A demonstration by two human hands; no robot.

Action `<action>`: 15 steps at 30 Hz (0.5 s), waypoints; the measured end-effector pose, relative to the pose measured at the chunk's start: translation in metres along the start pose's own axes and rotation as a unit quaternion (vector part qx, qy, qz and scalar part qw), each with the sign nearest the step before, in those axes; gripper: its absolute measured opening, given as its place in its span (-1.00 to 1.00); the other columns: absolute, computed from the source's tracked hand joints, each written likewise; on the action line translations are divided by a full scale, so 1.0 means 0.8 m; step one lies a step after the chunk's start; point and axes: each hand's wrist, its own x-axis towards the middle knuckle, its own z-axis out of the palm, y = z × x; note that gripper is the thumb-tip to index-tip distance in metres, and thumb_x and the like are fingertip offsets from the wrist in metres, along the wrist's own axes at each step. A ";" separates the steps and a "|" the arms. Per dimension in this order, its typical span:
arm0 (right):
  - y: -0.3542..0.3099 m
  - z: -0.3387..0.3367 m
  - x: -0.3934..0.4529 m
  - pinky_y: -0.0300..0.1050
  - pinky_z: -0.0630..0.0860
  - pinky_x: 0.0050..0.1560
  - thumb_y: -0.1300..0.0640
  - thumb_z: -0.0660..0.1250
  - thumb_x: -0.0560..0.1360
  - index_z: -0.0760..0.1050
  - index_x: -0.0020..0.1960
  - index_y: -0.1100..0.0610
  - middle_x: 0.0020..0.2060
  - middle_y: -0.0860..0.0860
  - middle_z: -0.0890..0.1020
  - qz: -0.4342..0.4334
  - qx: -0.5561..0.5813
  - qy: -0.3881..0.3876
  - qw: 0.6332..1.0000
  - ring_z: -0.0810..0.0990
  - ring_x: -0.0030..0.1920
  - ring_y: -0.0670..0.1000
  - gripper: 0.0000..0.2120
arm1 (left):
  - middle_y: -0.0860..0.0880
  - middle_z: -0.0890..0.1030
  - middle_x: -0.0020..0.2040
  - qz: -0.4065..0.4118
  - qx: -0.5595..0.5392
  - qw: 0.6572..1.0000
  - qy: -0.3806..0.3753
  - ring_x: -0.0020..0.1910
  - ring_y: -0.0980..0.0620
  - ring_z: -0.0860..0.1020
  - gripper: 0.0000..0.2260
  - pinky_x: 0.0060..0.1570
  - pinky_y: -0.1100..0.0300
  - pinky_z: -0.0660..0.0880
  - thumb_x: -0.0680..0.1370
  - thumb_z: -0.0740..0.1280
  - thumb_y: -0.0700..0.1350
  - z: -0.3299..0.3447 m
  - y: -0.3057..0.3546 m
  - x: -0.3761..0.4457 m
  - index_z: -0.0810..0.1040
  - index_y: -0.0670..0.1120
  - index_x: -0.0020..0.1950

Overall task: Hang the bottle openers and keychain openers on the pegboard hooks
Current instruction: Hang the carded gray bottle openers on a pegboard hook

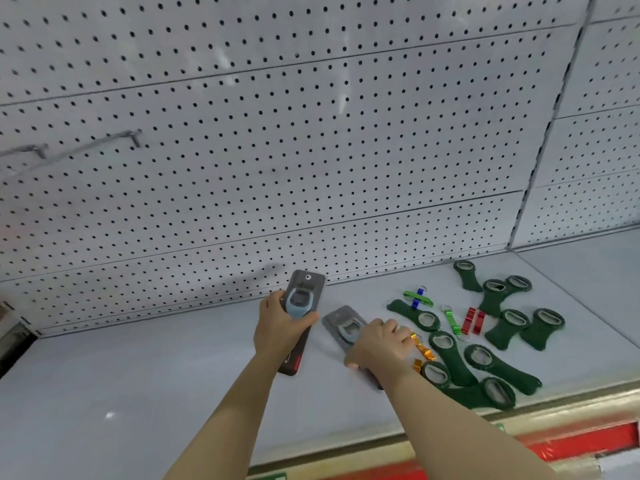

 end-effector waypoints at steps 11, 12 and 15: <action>0.015 0.013 -0.026 -0.01 0.46 0.18 0.10 0.30 0.46 0.28 0.27 0.16 0.22 0.14 0.43 -0.097 0.001 0.150 0.984 0.45 0.20 0.17 -0.57 | 0.06 0.56 0.09 -0.008 -0.146 0.988 0.040 0.02 0.05 0.61 -0.47 -0.04 0.02 0.63 0.29 0.59 0.07 -0.047 -0.010 -0.071 0.41 0.15 0.15; 0.019 0.013 -0.029 -0.04 0.52 0.10 0.14 0.28 0.49 0.31 0.24 0.15 0.18 0.12 0.49 -0.121 0.037 0.161 0.979 0.51 0.14 0.14 -0.65 | 0.05 0.58 0.10 -0.002 -0.164 0.985 0.048 0.03 0.03 0.61 -0.52 -0.03 0.03 0.62 0.34 0.58 -0.02 -0.051 -0.008 -0.081 0.42 0.15 0.14; 0.029 0.011 -0.040 0.00 0.61 -0.11 0.13 0.34 0.48 0.34 0.22 0.09 0.06 0.09 0.60 -0.161 0.194 0.155 0.955 0.62 -0.02 0.13 -0.65 | 0.07 0.56 0.17 0.034 -0.189 0.979 0.075 0.13 0.03 0.58 -0.54 0.07 0.02 0.59 0.43 0.51 -0.07 -0.060 -0.007 -0.107 0.42 0.19 0.23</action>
